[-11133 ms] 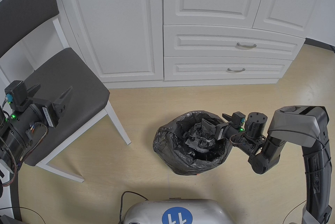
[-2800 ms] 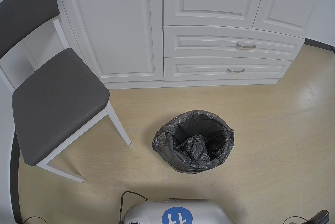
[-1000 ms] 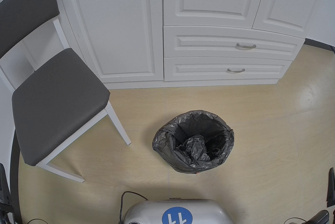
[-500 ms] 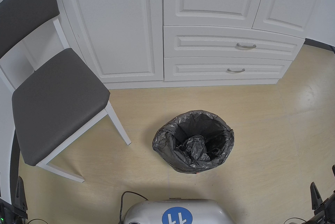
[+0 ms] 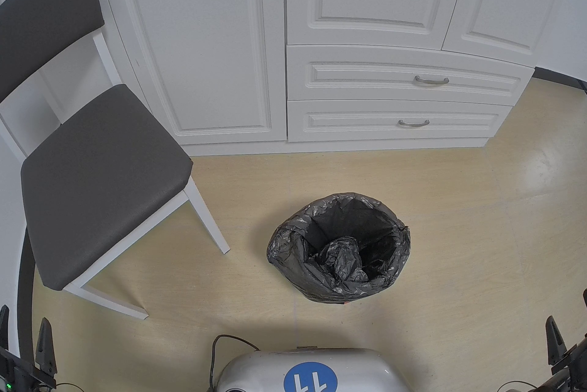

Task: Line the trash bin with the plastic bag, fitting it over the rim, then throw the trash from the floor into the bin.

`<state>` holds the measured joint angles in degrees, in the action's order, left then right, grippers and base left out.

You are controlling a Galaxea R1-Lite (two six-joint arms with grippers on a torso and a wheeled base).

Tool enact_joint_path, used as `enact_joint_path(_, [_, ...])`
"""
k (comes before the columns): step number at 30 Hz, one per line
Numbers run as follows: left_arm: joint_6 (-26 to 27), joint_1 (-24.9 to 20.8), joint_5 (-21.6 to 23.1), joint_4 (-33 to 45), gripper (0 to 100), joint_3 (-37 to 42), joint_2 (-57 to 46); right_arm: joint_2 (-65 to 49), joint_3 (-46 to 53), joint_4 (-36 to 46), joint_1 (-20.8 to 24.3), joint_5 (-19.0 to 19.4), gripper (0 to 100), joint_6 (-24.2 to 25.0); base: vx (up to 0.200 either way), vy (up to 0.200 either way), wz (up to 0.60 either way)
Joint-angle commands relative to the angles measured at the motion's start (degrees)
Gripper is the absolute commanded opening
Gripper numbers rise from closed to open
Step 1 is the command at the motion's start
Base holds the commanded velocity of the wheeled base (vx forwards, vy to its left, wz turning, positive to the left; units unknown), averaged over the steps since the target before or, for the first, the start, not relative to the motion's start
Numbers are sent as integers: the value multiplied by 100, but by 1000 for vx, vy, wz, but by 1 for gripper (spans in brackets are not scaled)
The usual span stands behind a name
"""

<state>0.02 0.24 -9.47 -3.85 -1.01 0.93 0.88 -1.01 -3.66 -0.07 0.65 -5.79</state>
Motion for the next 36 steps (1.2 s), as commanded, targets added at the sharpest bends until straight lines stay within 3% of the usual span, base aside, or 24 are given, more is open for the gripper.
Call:
enact_joint_path(1, [-64,2,24,7,100,92,-75,-88,101,-3,-1,50,100,-71,0,0,0])
enact_joint_path(9, [-143,2,156,-1,100,101,-75,-88,101,-3,-1,120,100,-45,0,0,0])
enact_joint_path(11, [-143,2,165,-1,100,101,-75,-88,92,313,-1,146,100,280,0,0,0])
enact_joint_path(14, [-169,2,253,-1,100,101,-75,-88,92,392,-1,94,100,324,0,0,0])
enact_joint_path(22, [24,2,1053,473,100,84,-75,-88,101,383,-1,94,100,386,0,0,0])
enact_joint_path(28, [138,2,1079,438,100,84,-75,-88,101,392,7,23,100,500,0,0,0])
enact_joint_path(36, [314,2,1114,447,100,84,-93,-88,92,383,-1,76,100,289,0,0,0])
